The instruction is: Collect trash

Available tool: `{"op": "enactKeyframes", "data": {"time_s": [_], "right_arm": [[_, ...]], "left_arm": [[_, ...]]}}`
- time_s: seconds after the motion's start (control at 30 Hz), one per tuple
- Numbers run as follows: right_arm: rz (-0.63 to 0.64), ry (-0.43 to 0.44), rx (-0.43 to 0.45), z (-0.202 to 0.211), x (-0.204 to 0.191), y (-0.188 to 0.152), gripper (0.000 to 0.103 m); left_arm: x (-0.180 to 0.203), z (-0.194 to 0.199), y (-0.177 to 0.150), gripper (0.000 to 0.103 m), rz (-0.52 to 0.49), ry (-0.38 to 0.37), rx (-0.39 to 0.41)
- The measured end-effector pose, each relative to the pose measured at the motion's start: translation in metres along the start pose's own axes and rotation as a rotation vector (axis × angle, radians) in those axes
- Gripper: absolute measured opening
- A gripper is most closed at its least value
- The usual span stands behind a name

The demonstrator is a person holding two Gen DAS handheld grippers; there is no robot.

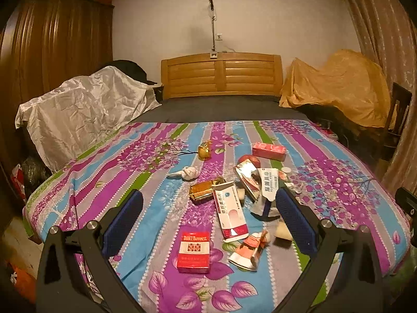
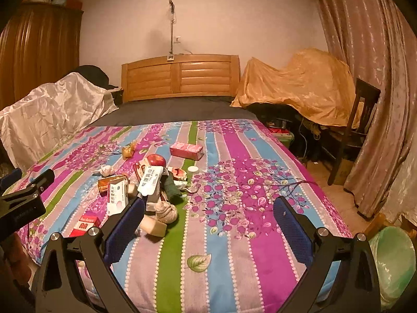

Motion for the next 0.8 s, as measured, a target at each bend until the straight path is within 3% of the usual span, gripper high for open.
{"op": "enactKeyframes", "data": {"time_s": [0.8], "right_arm": [[-0.006,0.008,-0.021,-0.024,-0.004,-0.010,0.099]], "left_arm": [[0.005,-0.004,0.001,0.098,-0.039,0.018,0.015]]}}
Point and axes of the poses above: each gripper's, at about its wrist camera, not at the fingertips, and z roughly against the way its jaws point, x to its right, y to its top, the point moved 7 cm from there along -z, roughly the way its jaws point, and after that the axes turned 8 degrees about y, right-handed, at the moved point
